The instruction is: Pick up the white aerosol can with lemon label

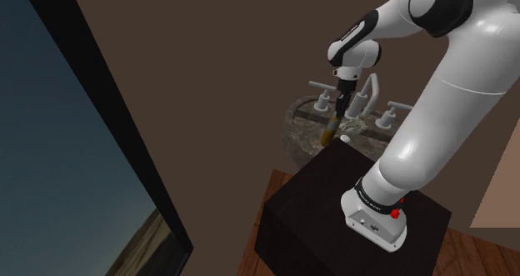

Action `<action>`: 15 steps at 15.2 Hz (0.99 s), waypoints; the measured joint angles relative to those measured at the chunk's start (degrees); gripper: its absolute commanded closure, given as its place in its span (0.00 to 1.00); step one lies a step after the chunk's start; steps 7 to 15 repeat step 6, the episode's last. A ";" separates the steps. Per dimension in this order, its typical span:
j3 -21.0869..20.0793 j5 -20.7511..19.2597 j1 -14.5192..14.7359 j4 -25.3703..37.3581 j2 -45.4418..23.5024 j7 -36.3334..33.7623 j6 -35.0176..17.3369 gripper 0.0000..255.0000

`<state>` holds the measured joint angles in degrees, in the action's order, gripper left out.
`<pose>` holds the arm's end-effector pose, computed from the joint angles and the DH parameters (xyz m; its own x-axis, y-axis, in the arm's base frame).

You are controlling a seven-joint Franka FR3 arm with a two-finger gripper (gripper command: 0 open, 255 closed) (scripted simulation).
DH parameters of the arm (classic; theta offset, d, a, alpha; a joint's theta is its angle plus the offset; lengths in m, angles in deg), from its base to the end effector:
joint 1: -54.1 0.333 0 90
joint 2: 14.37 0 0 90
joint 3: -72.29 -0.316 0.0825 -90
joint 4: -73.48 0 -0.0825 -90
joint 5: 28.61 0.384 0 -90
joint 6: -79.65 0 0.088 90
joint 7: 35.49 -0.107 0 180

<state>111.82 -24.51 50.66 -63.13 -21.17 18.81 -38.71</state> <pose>0.3298 -0.3080 0.2558 0.9509 0.1735 -0.2563 0.0913 -0.9485 -0.3033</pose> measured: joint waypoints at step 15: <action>0.47 -3.17 0.45 0.84 4.62 -2.55 4.31 1.00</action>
